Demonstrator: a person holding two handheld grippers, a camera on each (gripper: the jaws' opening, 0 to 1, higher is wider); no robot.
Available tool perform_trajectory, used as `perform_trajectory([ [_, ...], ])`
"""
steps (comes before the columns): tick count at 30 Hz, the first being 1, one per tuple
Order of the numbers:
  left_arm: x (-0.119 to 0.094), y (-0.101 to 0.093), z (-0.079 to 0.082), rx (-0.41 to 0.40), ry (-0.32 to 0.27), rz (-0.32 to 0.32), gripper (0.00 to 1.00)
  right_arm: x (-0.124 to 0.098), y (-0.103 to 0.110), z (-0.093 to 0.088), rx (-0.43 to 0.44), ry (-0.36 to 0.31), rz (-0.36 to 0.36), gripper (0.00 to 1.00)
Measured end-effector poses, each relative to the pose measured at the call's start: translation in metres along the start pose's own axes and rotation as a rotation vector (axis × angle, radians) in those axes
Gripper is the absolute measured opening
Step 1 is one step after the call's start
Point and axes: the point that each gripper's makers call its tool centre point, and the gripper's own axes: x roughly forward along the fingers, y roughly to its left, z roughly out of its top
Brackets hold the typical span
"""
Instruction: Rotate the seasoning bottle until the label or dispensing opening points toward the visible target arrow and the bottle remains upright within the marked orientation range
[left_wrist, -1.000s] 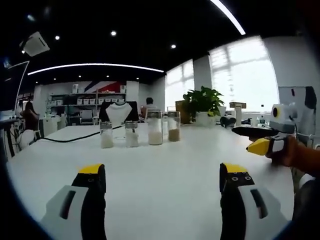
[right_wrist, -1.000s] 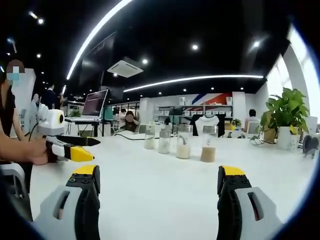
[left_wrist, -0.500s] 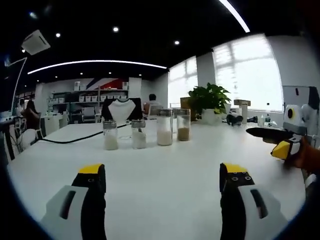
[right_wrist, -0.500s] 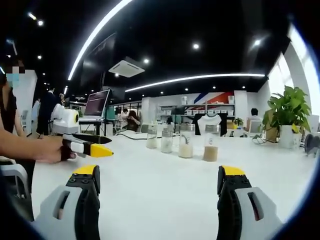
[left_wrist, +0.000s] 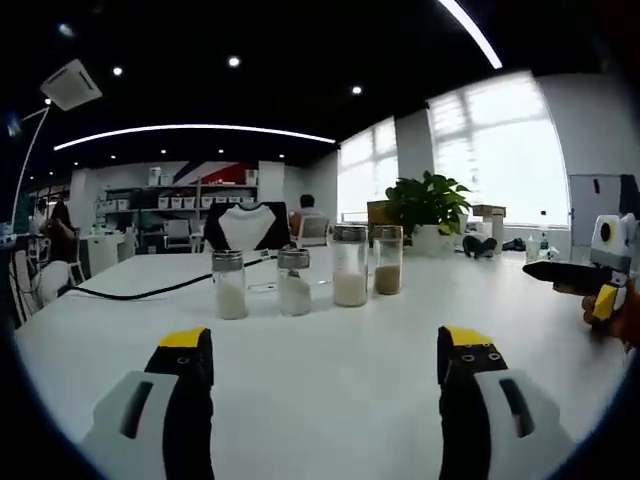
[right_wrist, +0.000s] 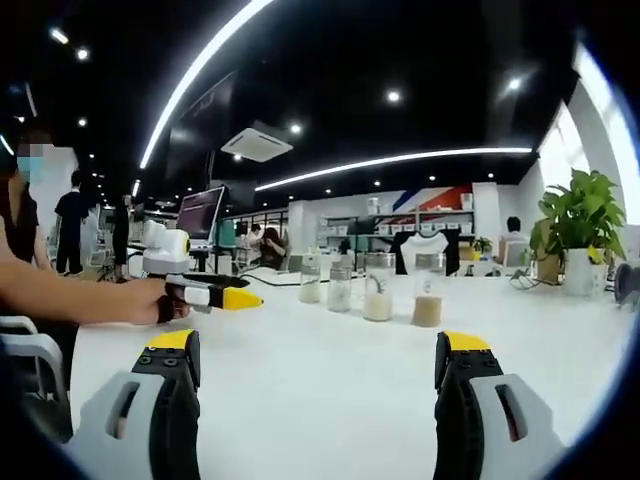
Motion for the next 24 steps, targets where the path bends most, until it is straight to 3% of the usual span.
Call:
perform_trajectory([
  [10, 0.02, 0.02, -0.011, 0.051, 0.056, 0.036, 0.97, -0.001, 0.002, 0.005, 0.002, -0.027, 0.018, 1.0],
  [24, 0.05, 0.054, -0.011, 0.065, 0.061, 0.082, 0.94, 0.0, 0.002, 0.005, 0.012, -0.03, 0.023, 1.0],
])
